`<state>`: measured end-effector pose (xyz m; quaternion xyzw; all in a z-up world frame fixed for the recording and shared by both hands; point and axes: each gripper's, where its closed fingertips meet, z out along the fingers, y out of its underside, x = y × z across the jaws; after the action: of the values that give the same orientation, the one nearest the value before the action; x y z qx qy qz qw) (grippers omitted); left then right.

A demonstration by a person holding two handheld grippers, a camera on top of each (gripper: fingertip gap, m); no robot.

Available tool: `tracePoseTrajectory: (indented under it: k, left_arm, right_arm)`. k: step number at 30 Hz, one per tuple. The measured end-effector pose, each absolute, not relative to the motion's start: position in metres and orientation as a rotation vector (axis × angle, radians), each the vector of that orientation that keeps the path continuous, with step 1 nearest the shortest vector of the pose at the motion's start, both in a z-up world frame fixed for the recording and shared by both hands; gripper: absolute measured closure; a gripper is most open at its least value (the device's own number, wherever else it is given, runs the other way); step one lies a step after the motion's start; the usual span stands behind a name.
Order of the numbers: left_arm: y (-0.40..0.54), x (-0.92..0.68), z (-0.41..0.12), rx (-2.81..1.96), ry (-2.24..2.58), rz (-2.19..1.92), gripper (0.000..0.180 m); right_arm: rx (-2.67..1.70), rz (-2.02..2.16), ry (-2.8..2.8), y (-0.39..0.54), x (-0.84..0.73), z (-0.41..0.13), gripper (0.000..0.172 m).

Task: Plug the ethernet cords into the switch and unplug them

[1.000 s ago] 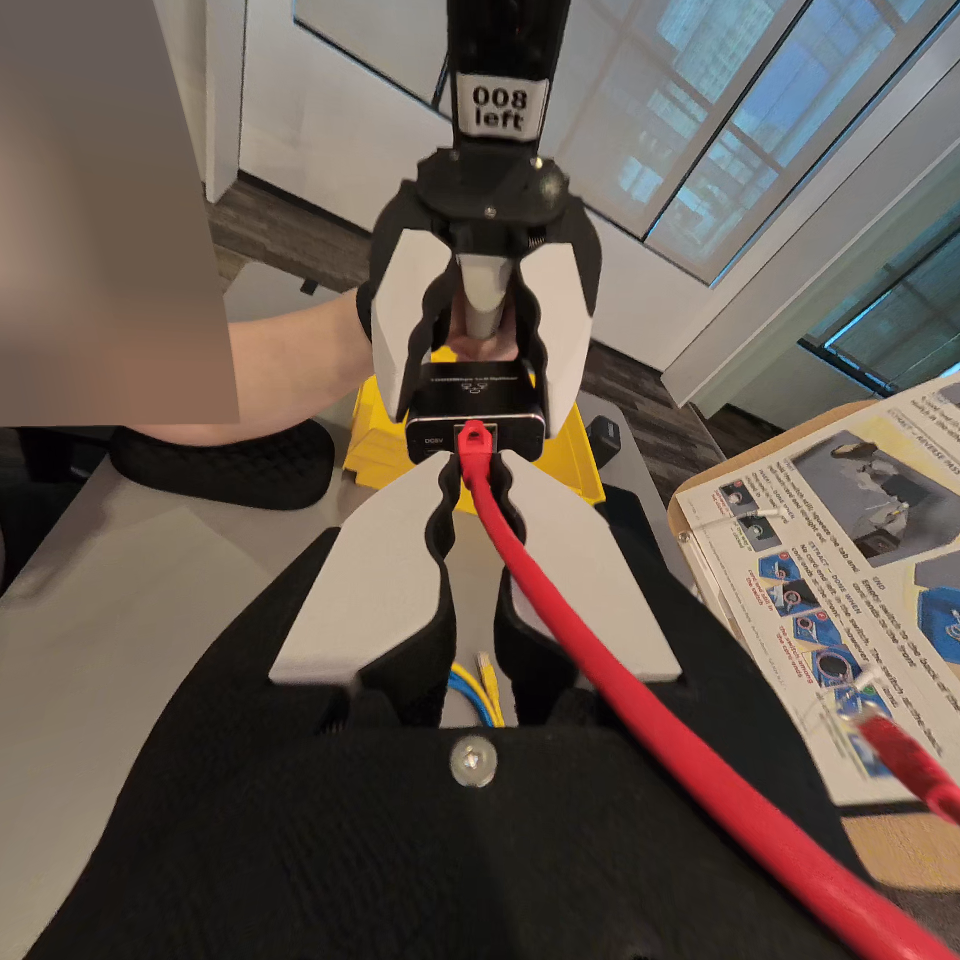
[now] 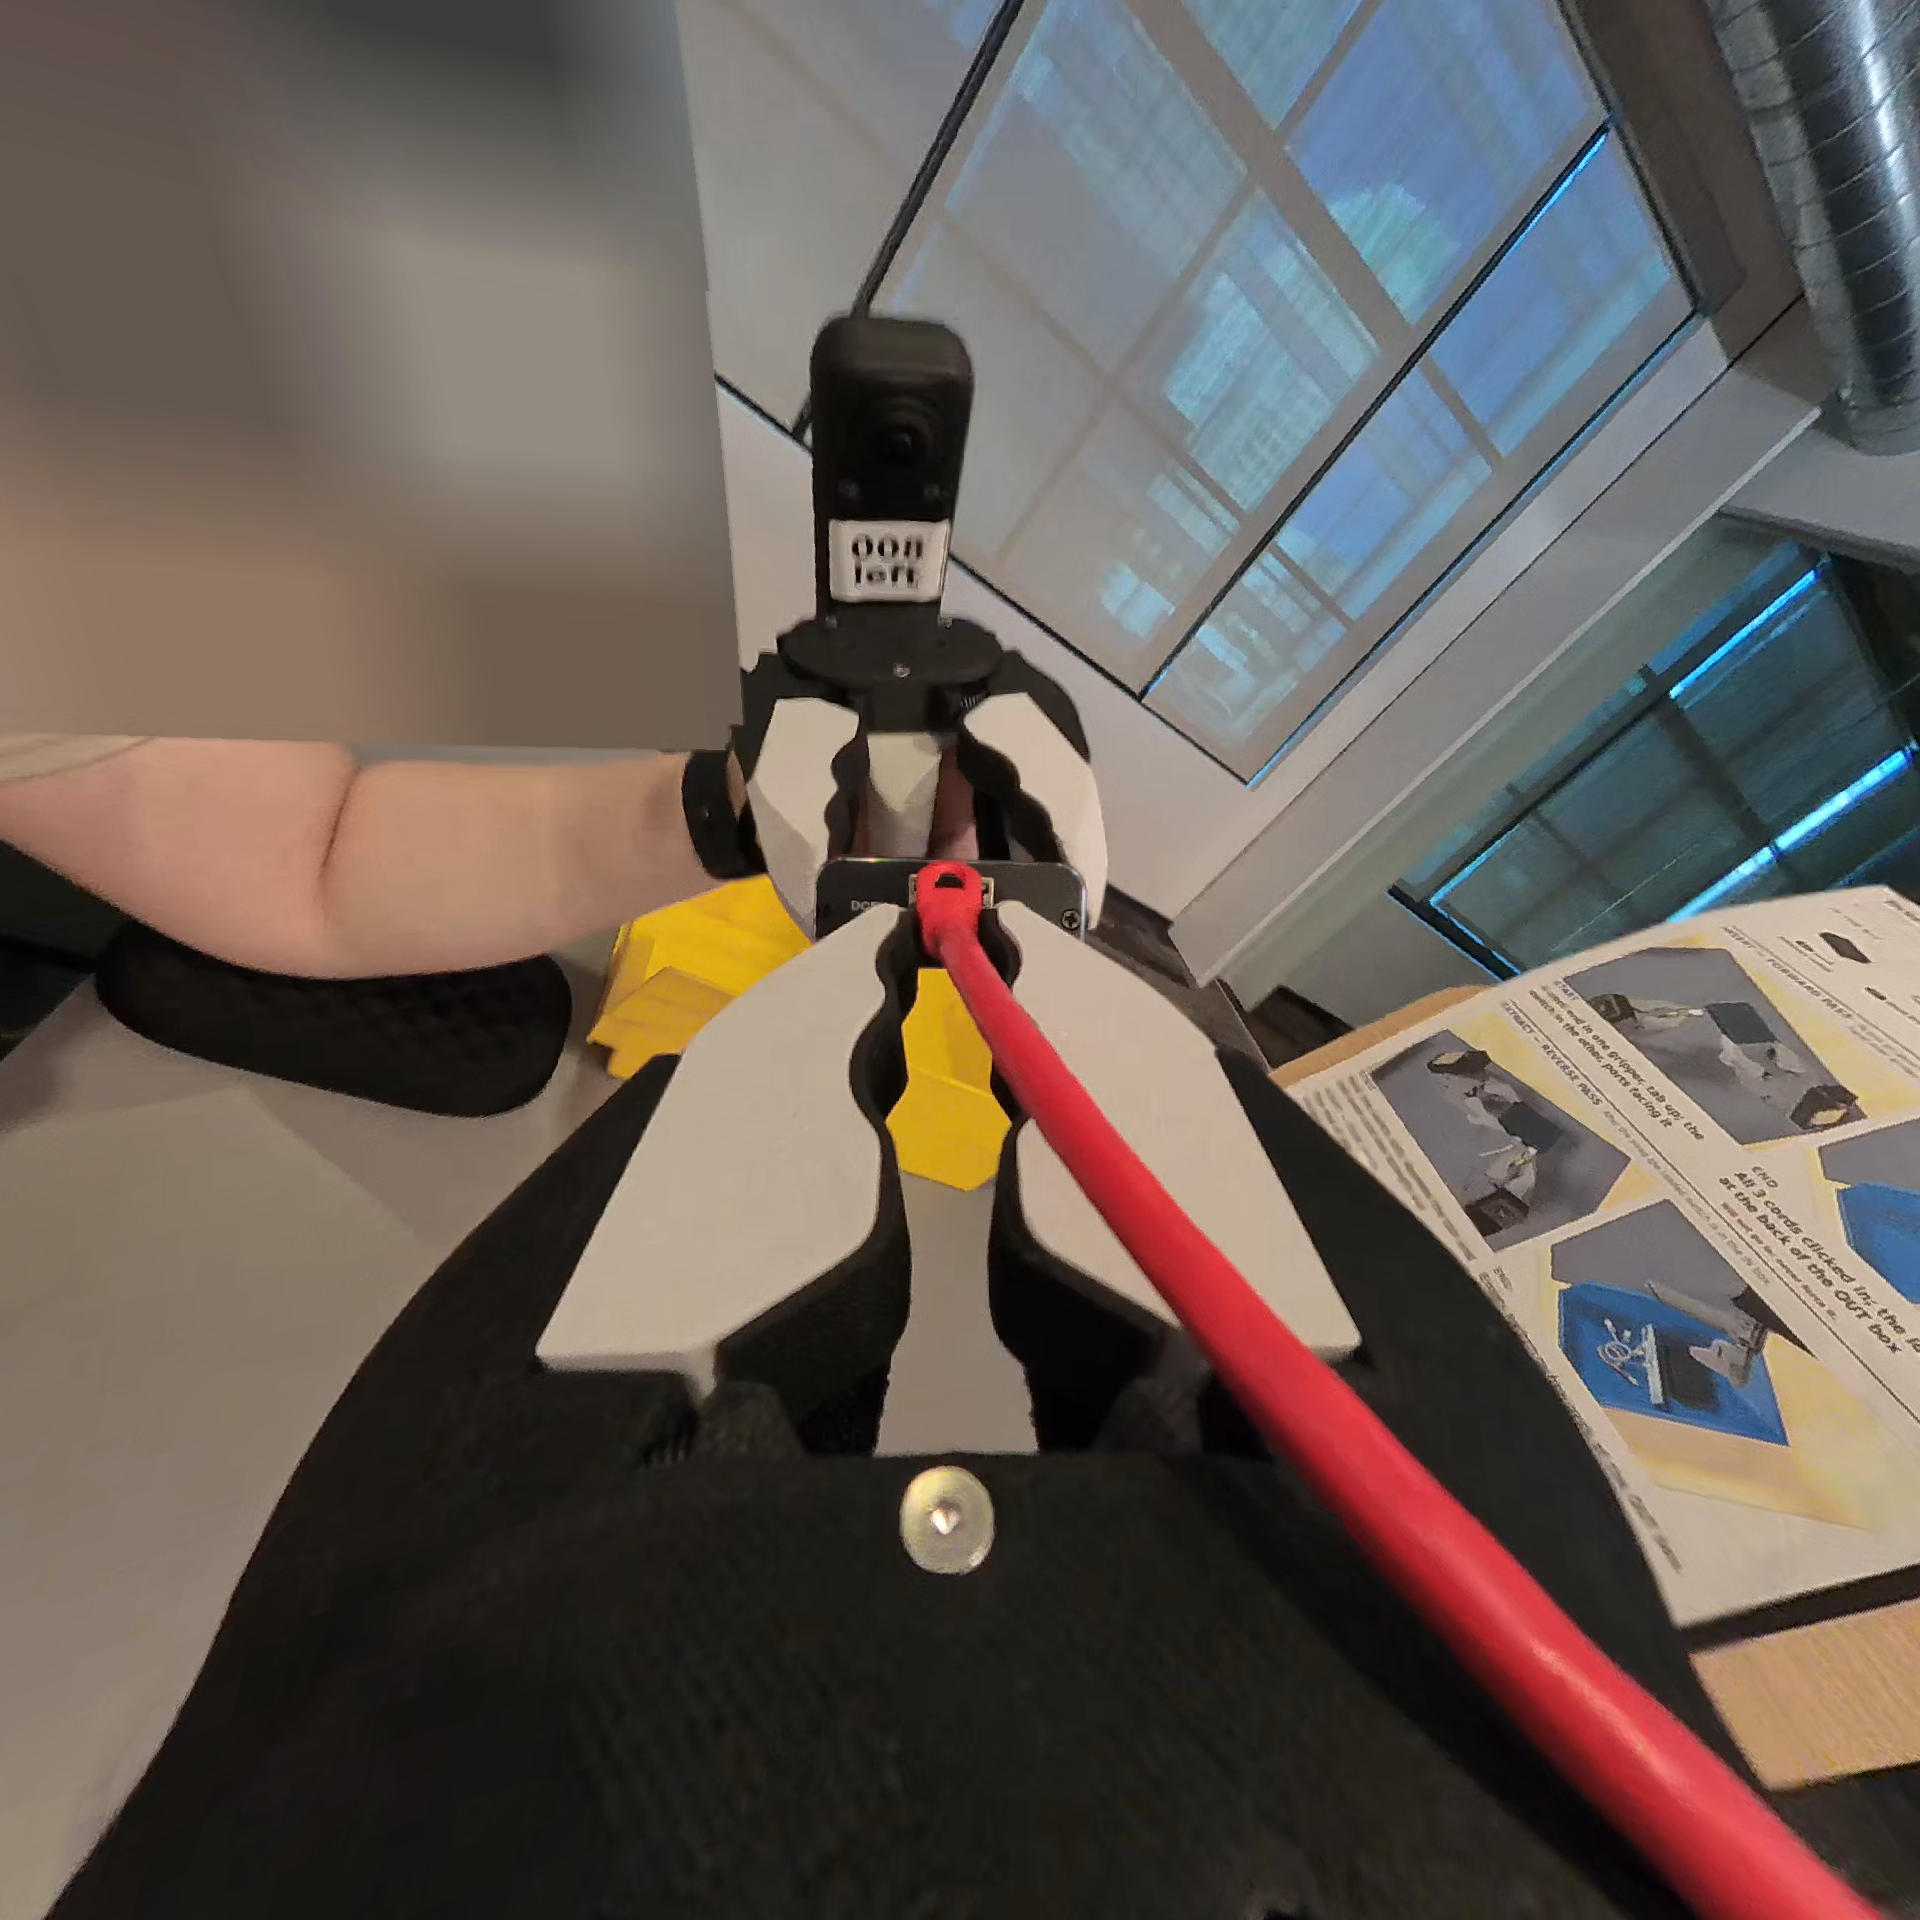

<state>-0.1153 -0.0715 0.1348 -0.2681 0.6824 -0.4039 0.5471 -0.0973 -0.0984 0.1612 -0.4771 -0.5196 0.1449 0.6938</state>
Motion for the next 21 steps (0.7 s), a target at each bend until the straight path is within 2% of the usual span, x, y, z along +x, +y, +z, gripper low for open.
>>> tracePoseTrajectory:
  k: [21]
  left_arm:
    - [-0.072, -0.109, 0.143, -0.662, 1.555, -1.000, 0.120]
  right_arm:
    - [-1.069, 0.452, -1.100, -0.095, -0.089, 0.164, 0.159]
